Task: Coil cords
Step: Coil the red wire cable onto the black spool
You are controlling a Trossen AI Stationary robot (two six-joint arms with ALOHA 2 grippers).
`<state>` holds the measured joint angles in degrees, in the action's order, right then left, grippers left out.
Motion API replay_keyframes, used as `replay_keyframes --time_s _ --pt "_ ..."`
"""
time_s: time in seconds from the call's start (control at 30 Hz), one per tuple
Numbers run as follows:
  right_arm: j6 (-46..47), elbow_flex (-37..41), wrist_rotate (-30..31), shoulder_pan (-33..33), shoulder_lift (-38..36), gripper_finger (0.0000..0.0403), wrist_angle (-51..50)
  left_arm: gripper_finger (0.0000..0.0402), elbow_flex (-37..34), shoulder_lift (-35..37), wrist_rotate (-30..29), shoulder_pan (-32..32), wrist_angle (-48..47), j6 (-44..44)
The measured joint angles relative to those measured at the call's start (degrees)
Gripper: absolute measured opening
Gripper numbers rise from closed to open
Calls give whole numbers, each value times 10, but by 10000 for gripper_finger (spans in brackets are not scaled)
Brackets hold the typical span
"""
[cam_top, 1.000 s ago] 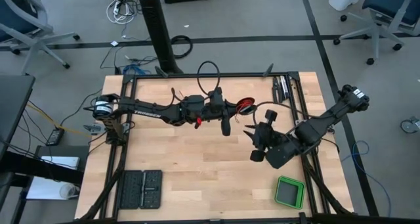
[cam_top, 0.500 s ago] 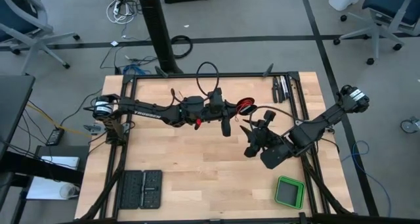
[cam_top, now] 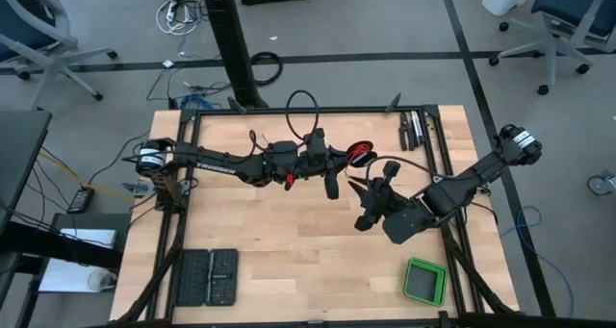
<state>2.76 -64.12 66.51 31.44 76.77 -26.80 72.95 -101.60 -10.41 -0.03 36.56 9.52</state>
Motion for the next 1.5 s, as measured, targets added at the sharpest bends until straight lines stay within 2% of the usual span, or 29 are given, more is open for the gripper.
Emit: replay_keyframes --time_s 0.03,0.1,0.43,0.63,0.87,1.03,1.27,1.5 --pt "-2 0 -1 1 0 27 -3 1 0 0 0 -1 1 0" --pt "-14 0 -2 3 0 9 -2 1 0 0 0 -1 2 0" --pt "-5 0 -17 2 0 78 5 1 0 0 0 -1 4 0" --pt "-4 0 -18 -7 0 89 6 1 0 0 0 -1 4 0" --pt "-9 0 -17 -16 0 70 7 1 0 0 0 -1 7 0" --pt "-16 0 -13 -25 0 10 10 1 0 0 1 -3 14 0" --pt "-4 0 21 -14 0 3 -5 1 0 0 2 -3 13 -1" --pt "79 0 27 -32 -1 1 -70 1 0 0 2 -4 14 2"
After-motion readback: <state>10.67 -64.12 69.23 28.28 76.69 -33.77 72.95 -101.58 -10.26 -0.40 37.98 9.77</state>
